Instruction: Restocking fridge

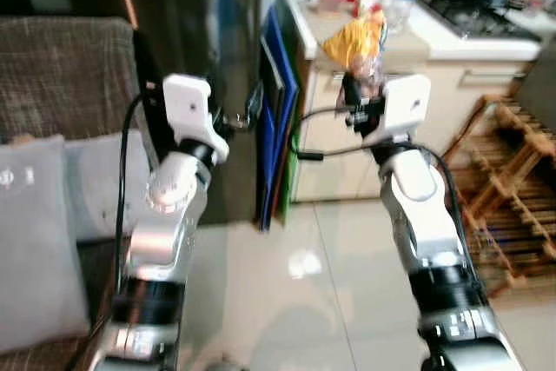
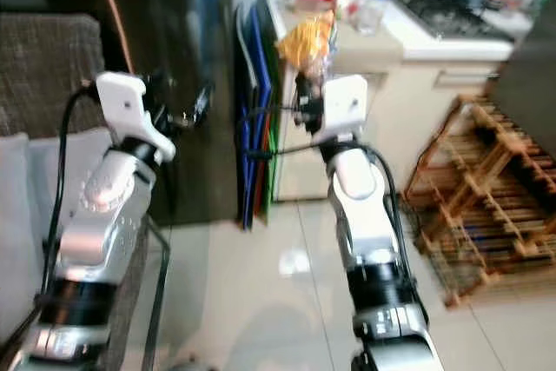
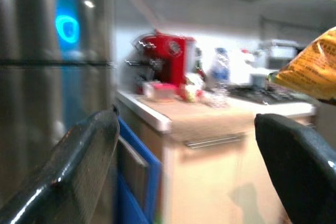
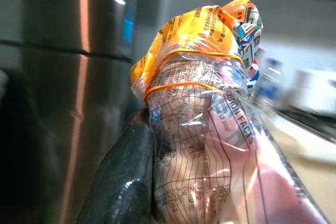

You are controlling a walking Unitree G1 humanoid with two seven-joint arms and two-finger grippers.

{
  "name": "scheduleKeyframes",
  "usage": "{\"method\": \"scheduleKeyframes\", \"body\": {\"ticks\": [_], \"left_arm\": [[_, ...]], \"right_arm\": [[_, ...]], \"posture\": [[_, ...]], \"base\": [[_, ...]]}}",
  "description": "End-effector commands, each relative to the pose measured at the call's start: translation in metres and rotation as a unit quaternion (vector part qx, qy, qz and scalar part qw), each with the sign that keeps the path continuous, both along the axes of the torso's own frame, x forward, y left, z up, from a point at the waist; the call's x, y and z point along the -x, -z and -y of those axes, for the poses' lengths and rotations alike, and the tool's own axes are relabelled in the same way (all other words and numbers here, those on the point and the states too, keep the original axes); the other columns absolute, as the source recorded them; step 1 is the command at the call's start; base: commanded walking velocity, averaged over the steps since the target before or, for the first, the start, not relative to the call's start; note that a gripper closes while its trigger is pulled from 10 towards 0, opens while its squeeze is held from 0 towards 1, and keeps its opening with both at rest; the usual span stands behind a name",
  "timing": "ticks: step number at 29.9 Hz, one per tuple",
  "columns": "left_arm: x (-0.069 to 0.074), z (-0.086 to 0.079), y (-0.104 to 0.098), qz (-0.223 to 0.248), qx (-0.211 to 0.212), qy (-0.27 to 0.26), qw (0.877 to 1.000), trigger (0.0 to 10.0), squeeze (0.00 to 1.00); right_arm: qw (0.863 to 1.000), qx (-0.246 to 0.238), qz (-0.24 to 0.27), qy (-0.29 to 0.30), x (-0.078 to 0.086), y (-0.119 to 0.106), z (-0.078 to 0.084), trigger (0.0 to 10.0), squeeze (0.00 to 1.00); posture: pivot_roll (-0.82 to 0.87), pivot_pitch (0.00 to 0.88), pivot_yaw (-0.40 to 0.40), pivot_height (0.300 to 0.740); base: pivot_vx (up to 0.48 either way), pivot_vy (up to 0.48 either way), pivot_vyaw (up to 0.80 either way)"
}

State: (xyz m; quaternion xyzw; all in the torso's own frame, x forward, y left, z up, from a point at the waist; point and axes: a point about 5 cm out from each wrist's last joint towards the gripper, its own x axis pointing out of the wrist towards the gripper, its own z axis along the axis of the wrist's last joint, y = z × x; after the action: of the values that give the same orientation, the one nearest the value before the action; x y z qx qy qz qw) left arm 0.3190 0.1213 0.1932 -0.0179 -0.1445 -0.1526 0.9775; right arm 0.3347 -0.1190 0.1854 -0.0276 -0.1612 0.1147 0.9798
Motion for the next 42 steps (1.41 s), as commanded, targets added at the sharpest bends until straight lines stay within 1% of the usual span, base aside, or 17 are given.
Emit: {"method": "scheduleKeyframes", "body": {"ticks": [1,9,10,12,23,27,42], "left_arm": [[-0.001,0.007,-0.003,0.0,-0.004,0.012,1.0,10.0,0.0],[-0.002,0.005,0.002,-0.012,-0.008,0.007,1.0,10.0,0.0],[-0.002,0.007,0.004,-0.015,-0.013,0.012,1.0,10.0,0.0],[-0.002,0.008,0.004,-0.016,-0.017,0.016,1.0,10.0,0.0],[-0.003,0.012,0.003,-0.015,-0.024,0.027,0.999,10.0,0.0],[-0.003,0.012,0.003,-0.016,-0.025,0.028,0.999,10.0,0.0],[-0.005,0.012,0.005,-0.02,-0.033,0.027,0.999,10.0,0.0]], "right_arm": [[1.0,-0.01,0.01,0.01,-0.002,-0.007,0.006,0.0,0.0],[1.0,-0.004,0.0,0.011,0.0,-0.002,0.006,0.0,0.0],[1.0,0.004,-0.006,0.015,0.001,0.001,0.007,0.0,0.0],[1.0,0.004,-0.009,0.017,0.001,0.002,0.008,0.0,0.0],[1.0,-0.002,-0.011,0.021,0.001,0.003,0.008,0.0,0.0],[1.0,-0.005,-0.013,0.021,0.001,0.003,0.009,0.0,0.0],[1.0,-0.005,-0.014,0.022,0.001,0.004,0.009,0.0,0.0]], "posture": [[0.05,0.0,-0.004,0.74],[0.04,0.0,0.0,0.74],[0.04,0.0,0.007,0.74],[0.03,0.0,0.01,0.74],[0.03,0.0,0.024,0.74],[0.03,0.0,0.024,0.74],[0.03,0.0,0.028,0.74]], "base": [[0.0,-0.442,0.0],[0.0,-0.429,0.0],[0.0,-0.416,0.77],[0.0,-0.416,0.77],[0.0,-0.418,0.77],[0.0,-0.42,0.0],[0.261,-0.399,0.0]]}}
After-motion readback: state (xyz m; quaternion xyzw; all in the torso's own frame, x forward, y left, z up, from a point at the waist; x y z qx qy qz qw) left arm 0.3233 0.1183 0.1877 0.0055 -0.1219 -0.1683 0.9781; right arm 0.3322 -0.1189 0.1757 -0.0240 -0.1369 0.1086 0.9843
